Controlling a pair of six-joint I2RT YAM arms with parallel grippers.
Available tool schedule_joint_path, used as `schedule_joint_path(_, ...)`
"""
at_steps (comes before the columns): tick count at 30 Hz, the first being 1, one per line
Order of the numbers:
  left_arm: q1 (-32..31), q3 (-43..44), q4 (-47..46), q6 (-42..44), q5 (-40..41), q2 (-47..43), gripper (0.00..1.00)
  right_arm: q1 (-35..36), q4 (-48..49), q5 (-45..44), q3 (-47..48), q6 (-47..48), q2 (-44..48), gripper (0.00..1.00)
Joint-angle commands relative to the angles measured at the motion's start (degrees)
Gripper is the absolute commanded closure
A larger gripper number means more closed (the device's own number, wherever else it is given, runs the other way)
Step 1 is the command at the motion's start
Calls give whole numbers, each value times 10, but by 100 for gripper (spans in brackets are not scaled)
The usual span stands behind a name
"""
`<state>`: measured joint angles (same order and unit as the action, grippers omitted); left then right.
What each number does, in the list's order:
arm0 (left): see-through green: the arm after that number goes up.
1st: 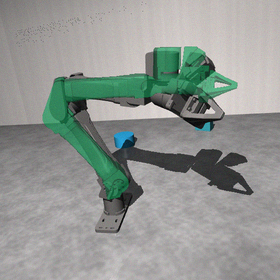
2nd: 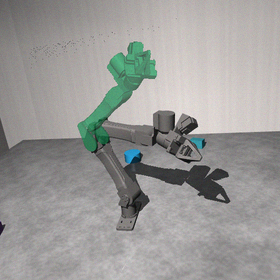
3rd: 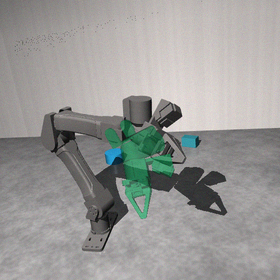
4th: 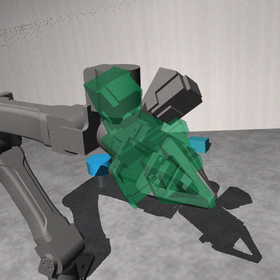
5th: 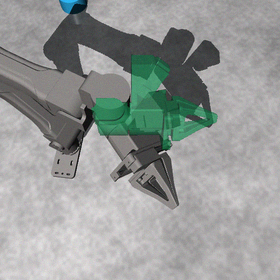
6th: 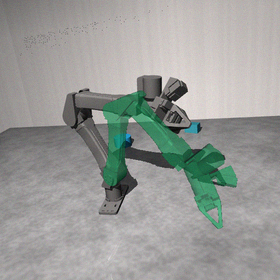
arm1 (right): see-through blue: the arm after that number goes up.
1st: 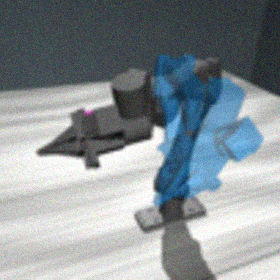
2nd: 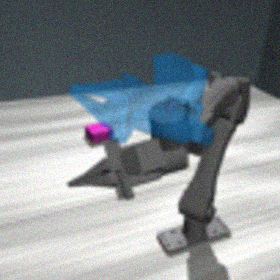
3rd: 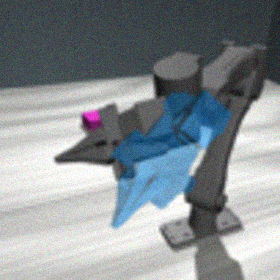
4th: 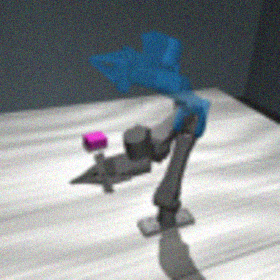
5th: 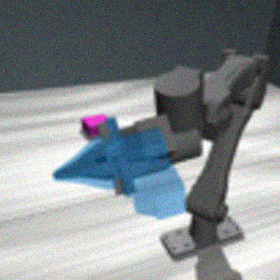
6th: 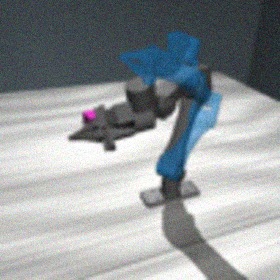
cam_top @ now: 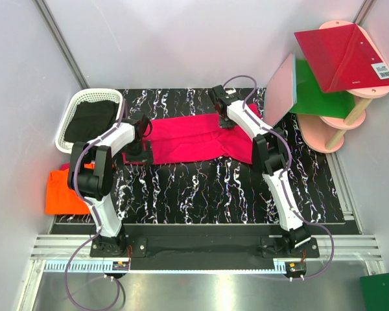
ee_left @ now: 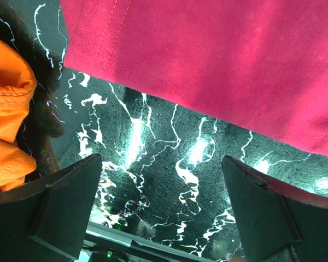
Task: Fold and stack the t-shirts
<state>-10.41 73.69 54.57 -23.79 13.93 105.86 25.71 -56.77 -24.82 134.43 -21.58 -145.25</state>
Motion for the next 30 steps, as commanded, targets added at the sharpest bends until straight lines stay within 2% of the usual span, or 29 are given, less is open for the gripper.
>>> schedule_joint_path(1, -2, 15, 2, 5, 13, -5, 3, -4, -9, -3, 19, -17, 16, 100)
schedule_joint_path(8, -2, 8, 0, 0, 11, -5, 4, -1, -10, -16, -31, -38, 105, 100)
schedule_joint_path(13, -4, 14, 1, 1, 9, -2, 4, 21, 34, -60, -93, -38, 199, 100)
schedule_joint_path(16, -5, 16, 1, 2, 9, -1, 4, 35, 67, -83, -104, -21, 221, 100)
schedule_joint_path(21, -6, 11, 1, 4, 10, -4, 4, 37, 85, -83, -58, 14, 189, 100)
schedule_joint_path(26, -6, 4, 2, 4, 11, -7, 4, 38, 84, -47, 7, 48, 93, 100)
schedule_joint_path(30, -6, 3, 5, 5, 12, -10, 4, 38, 47, -34, 71, 51, 25, 100)
